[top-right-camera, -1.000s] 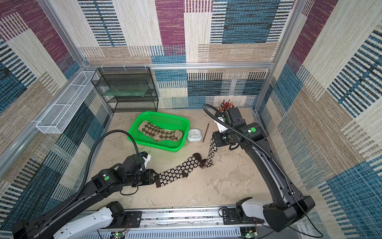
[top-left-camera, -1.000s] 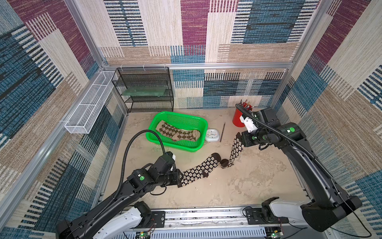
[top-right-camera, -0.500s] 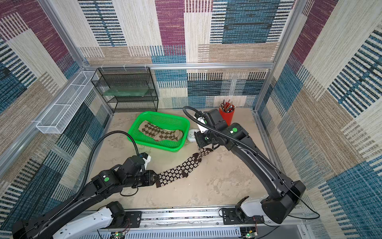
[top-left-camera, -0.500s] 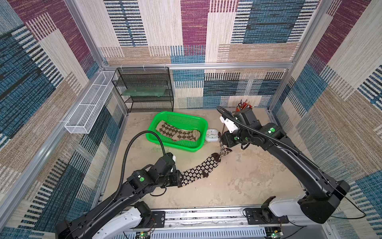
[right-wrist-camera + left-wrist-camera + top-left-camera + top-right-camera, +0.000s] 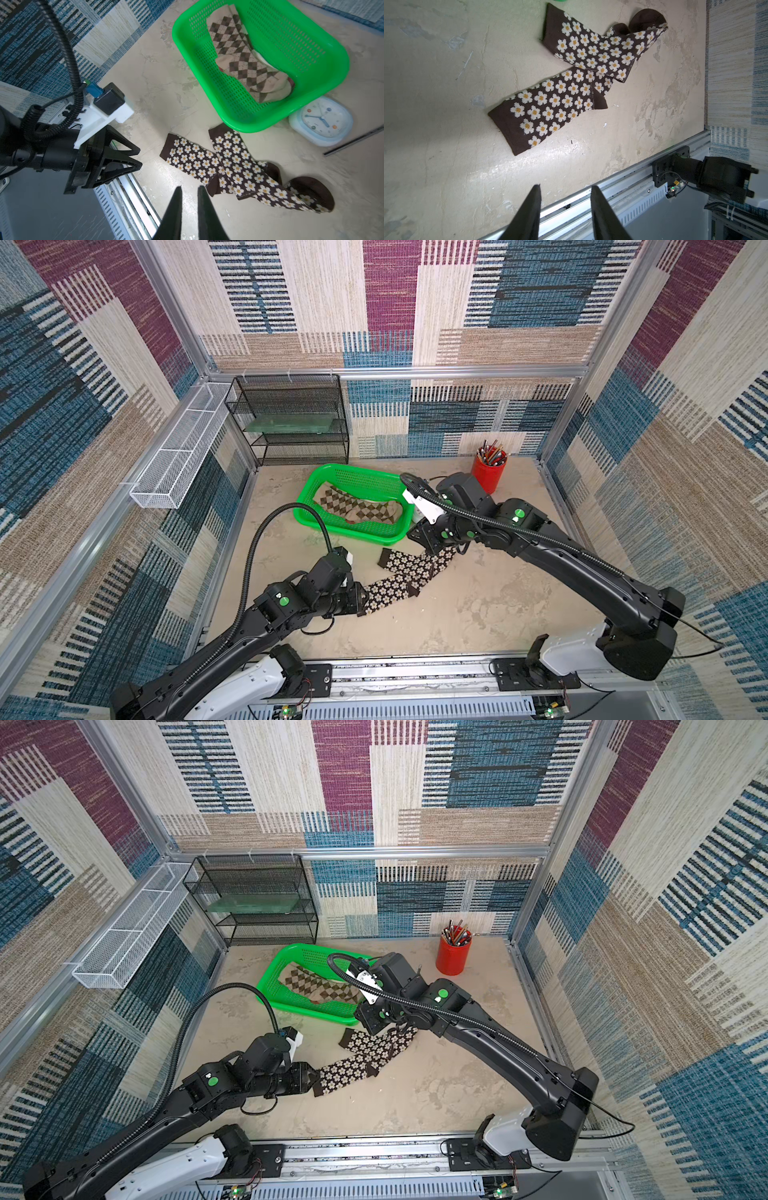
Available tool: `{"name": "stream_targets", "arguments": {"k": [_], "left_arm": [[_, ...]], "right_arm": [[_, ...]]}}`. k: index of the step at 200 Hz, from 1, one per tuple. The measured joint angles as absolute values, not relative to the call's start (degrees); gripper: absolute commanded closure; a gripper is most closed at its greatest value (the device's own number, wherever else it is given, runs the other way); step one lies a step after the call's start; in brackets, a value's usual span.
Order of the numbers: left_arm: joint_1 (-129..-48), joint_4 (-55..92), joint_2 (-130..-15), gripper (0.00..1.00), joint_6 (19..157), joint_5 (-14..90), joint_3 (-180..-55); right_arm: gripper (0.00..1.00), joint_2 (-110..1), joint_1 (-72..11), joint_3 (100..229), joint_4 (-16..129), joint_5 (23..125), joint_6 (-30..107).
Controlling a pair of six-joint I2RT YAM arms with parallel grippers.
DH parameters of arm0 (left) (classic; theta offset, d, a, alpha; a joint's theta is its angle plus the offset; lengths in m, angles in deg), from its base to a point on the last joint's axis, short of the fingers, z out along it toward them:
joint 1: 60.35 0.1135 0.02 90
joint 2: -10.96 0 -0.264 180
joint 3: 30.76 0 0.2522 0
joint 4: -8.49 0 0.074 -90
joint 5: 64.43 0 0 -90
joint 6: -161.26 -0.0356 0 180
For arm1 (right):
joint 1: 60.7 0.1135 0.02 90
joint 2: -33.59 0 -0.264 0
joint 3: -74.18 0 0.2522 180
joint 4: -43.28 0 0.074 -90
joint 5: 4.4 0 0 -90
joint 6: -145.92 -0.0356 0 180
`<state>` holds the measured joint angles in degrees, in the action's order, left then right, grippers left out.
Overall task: Place the socks together as a pair
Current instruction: Flatten out the sock.
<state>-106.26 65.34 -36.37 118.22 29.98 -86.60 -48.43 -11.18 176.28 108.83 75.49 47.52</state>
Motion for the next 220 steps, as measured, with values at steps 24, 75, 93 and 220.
{"name": "stream_targets", "arguments": {"k": [24,75,93,220], "left_arm": [[-106.4,65.3,-36.3,0.53,118.2,30.0,-86.2],[-110.9,61.6,-45.3,0.28,117.1,27.0,-88.6],[-111.5,57.5,-50.4,0.25,116.4,25.3,-88.5],[-104.9,41.0,-83.5,0.39,116.1,15.9,-99.2]], "right_arm": [[0.79,-50.0,-11.8,176.0,108.9,75.1,44.1],[0.52,-38.5,-28.1,157.7,105.5,71.1,36.9],[0.37,-35.3,-33.6,152.4,104.6,67.4,36.5],[0.17,-31.3,-48.4,145.7,95.7,53.5,42.9]]}}
